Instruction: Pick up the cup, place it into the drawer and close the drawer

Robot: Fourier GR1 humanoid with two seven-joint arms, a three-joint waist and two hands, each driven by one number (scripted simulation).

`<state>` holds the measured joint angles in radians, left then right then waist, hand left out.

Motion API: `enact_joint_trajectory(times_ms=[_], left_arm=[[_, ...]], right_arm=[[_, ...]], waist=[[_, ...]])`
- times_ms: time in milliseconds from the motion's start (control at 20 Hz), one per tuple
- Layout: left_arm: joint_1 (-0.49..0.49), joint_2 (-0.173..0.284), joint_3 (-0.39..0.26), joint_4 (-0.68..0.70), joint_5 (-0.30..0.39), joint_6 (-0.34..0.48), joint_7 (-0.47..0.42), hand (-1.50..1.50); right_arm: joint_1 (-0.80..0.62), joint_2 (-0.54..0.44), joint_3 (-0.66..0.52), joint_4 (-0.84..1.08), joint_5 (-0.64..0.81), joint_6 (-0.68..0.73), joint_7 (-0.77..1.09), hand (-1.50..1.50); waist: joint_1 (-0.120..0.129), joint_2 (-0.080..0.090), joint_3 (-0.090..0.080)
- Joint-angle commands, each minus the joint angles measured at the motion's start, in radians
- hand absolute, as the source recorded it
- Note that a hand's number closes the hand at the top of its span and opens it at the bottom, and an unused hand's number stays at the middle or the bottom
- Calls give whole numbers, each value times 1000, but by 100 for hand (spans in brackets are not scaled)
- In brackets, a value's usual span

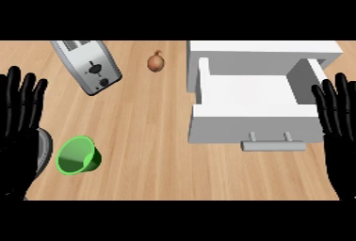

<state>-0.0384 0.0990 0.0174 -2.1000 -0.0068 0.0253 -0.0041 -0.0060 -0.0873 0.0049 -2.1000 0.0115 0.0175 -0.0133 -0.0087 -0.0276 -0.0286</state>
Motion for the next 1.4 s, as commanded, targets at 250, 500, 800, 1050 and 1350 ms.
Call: enact_joint_trajectory(times_ms=[250, 500, 800, 1050, 1350], left_arm=[[154, 76, 22, -89, 234, -218, 7, -150], [273, 20, 45, -58, 405, -225, 76, -150], [362, 8, 110, 36, 417, -327, -19, -150], [322, 65, 244, 287, 397, -399, -149, -150], [295, 61, 281, 358, 333, -363, -168, -150]], right_arm=[[-50, -11, -72, -7, -39, -18, 52, -150], [39, -9, 66, -21, 83, 10, 88, -150], [38, -47, -18, 5, 23, 68, 55, -150], [12, -15, -14, 80, 49, 40, -14, -150], [-28, -58, -81, 99, 0, 86, 9, -150]], waist=[[14, 26, 28], [13, 26, 28], [10, 27, 28], [10, 29, 28], [10, 27, 28]])
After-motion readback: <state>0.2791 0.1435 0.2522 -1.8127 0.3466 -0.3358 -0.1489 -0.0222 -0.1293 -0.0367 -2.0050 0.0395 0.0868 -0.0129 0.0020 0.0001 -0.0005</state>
